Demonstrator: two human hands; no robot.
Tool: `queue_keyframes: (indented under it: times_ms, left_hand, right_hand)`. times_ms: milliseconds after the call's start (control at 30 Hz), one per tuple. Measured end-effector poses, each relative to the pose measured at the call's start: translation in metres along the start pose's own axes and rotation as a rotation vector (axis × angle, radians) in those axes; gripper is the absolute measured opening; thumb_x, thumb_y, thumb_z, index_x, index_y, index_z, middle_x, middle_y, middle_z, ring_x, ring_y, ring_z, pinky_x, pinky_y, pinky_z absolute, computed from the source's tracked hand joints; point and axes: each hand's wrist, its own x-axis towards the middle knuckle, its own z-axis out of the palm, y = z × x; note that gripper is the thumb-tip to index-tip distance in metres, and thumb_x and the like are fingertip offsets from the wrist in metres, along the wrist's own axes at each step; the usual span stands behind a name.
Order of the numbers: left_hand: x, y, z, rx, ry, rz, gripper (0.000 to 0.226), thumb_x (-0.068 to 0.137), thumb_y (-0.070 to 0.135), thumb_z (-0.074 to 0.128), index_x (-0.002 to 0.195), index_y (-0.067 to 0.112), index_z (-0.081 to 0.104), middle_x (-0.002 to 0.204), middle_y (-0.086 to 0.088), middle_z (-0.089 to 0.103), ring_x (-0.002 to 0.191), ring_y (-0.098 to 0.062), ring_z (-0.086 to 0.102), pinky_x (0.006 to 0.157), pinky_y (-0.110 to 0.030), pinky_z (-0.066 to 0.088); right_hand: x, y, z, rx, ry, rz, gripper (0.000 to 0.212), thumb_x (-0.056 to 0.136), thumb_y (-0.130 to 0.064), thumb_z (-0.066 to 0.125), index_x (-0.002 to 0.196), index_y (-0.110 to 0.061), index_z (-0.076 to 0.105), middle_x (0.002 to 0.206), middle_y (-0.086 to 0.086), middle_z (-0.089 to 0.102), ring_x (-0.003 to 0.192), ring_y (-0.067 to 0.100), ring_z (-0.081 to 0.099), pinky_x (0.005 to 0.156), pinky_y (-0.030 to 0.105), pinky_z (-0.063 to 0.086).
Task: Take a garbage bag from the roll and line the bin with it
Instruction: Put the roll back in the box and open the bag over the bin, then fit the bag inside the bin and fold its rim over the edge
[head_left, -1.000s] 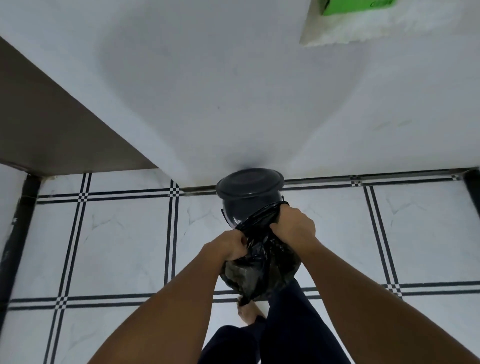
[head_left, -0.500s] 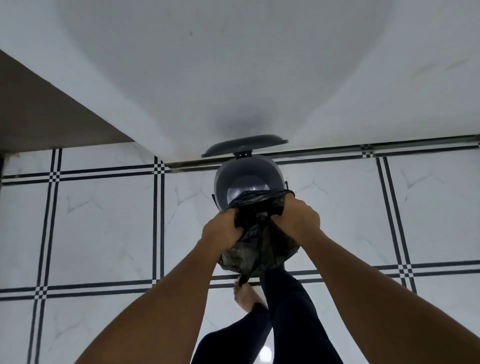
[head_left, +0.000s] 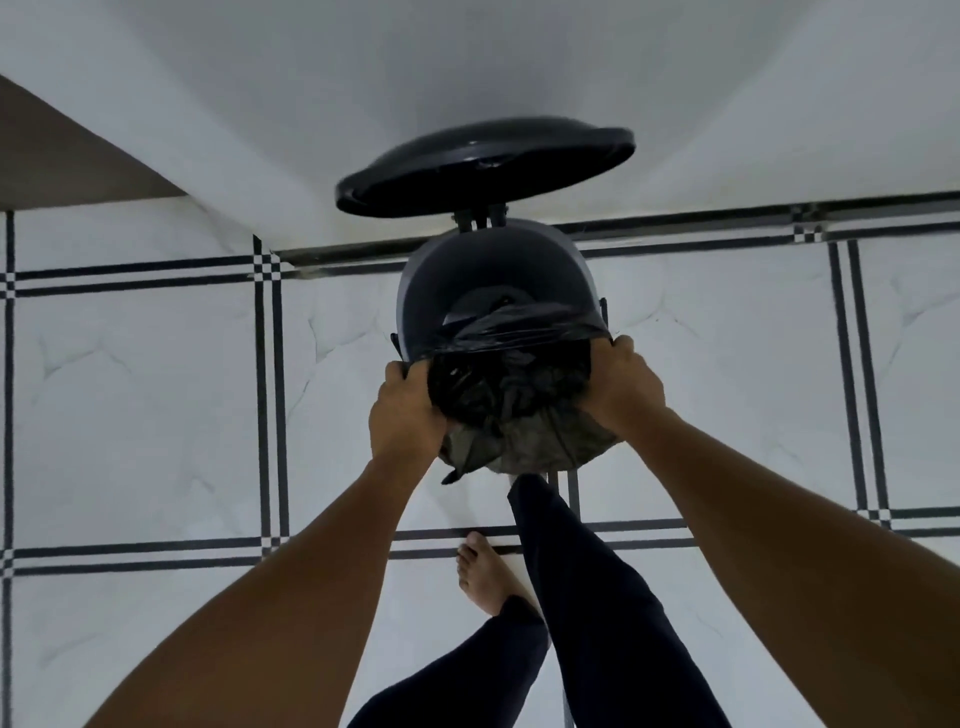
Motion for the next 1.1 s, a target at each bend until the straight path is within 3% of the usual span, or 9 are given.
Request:
queue_keyframes:
  times_ms: [100, 233, 467, 667, 767, 833, 900, 1000, 1100]
  left_hand:
    - [0.003, -0.01, 0.006, -0.004, 0.07, -0.033, 0.051, 0.087, 0.011, 0.068, 0.136, 0.013, 0.052, 0.124, -0.014, 0.053, 0.098, -0.036, 0.063, 0.08, -0.045, 0.059]
    - [0.013, -0.024, 0.003, 0.003, 0.117, -0.101, 0.048, 0.089, 0.008, 0.062, 0.136, 0.009, 0.051, 0.123, -0.017, 0.054, 0.102, -0.038, 0.06, 0.08, -0.048, 0.055]
    - [0.037, -0.025, -0.001, -0.069, 0.128, -0.219, 0.037, 0.098, 0.02, 0.057, 0.133, 0.009, 0.052, 0.128, -0.016, 0.049, 0.094, -0.04, 0.063, 0.069, -0.04, 0.043]
    - [0.072, -0.013, -0.01, -0.478, 0.202, -0.411, 0.043, 0.091, 0.006, 0.05, 0.13, 0.015, 0.064, 0.119, -0.012, 0.068, 0.106, -0.034, 0.065, 0.091, -0.042, 0.056]
    - [0.079, -0.006, -0.011, -0.787, 0.258, -0.537, 0.041, 0.086, 0.008, 0.046, 0.116, 0.016, 0.073, 0.104, -0.014, 0.075, 0.077, -0.028, 0.069, 0.074, -0.038, 0.063]
    - [0.086, -0.001, -0.013, -0.876, 0.326, -0.593, 0.036, 0.084, 0.019, 0.046, 0.106, 0.015, 0.075, 0.099, -0.013, 0.076, 0.08, -0.033, 0.072, 0.078, -0.042, 0.065]
    - [0.091, 0.005, -0.016, -0.88, 0.368, -0.579, 0.031, 0.083, 0.024, 0.05, 0.097, 0.014, 0.075, 0.091, -0.009, 0.076, 0.087, -0.034, 0.074, 0.081, -0.045, 0.064]
    - [0.102, 0.018, -0.021, -0.837, 0.391, -0.504, 0.021, 0.093, 0.019, 0.052, 0.09, 0.014, 0.071, 0.086, -0.003, 0.071, 0.077, -0.018, 0.066, 0.074, -0.032, 0.058]
    - [0.118, 0.026, -0.022, -0.841, 0.392, -0.444, 0.019, 0.095, 0.018, 0.05, 0.088, 0.017, 0.068, 0.086, -0.001, 0.068, 0.073, -0.013, 0.059, 0.068, -0.026, 0.05]
  right_hand:
    - [0.005, 0.004, 0.003, -0.165, 0.094, -0.031, 0.034, 0.086, -0.008, 0.06, 0.119, -0.012, 0.052, 0.114, 0.013, 0.049, 0.099, 0.033, 0.055, 0.073, 0.038, 0.04]
    - [0.017, 0.01, 0.0, -0.267, 0.186, -0.022, 0.029, 0.085, -0.011, 0.066, 0.113, -0.01, 0.06, 0.115, 0.015, 0.051, 0.107, 0.035, 0.052, 0.088, 0.042, 0.044]
    - [0.047, -0.009, -0.007, 0.163, 0.312, 0.02, 0.032, 0.086, 0.004, 0.054, 0.117, 0.003, 0.06, 0.124, 0.022, 0.052, 0.115, 0.042, 0.051, 0.098, 0.046, 0.047]
    - [0.075, -0.023, -0.014, 0.419, 0.278, 0.045, 0.044, 0.088, 0.005, 0.035, 0.126, 0.003, 0.056, 0.135, 0.022, 0.047, 0.121, 0.043, 0.05, 0.102, 0.047, 0.048]
    - [0.083, -0.026, -0.017, 0.521, 0.284, 0.068, 0.042, 0.089, 0.003, 0.033, 0.124, 0.003, 0.057, 0.134, 0.02, 0.048, 0.116, 0.04, 0.053, 0.1, 0.041, 0.046]
    - [0.088, -0.029, -0.019, 0.565, 0.288, 0.07, 0.04, 0.09, 0.002, 0.035, 0.123, 0.002, 0.058, 0.132, 0.019, 0.048, 0.112, 0.035, 0.054, 0.095, 0.034, 0.044]
    - [0.093, -0.031, -0.022, 0.596, 0.291, 0.068, 0.032, 0.091, -0.001, 0.039, 0.115, 0.003, 0.061, 0.129, 0.016, 0.049, 0.103, 0.028, 0.052, 0.089, 0.029, 0.041]
    - [0.106, -0.034, -0.025, 0.64, 0.279, 0.067, 0.013, 0.09, -0.009, 0.043, 0.081, -0.006, 0.052, 0.111, 0.009, 0.049, 0.085, 0.022, 0.048, 0.077, 0.028, 0.04]
    - [0.117, -0.043, -0.033, 0.781, 0.235, 0.114, 0.023, 0.089, -0.025, 0.042, 0.07, -0.013, 0.045, 0.098, 0.008, 0.049, 0.076, 0.024, 0.046, 0.073, 0.034, 0.036]
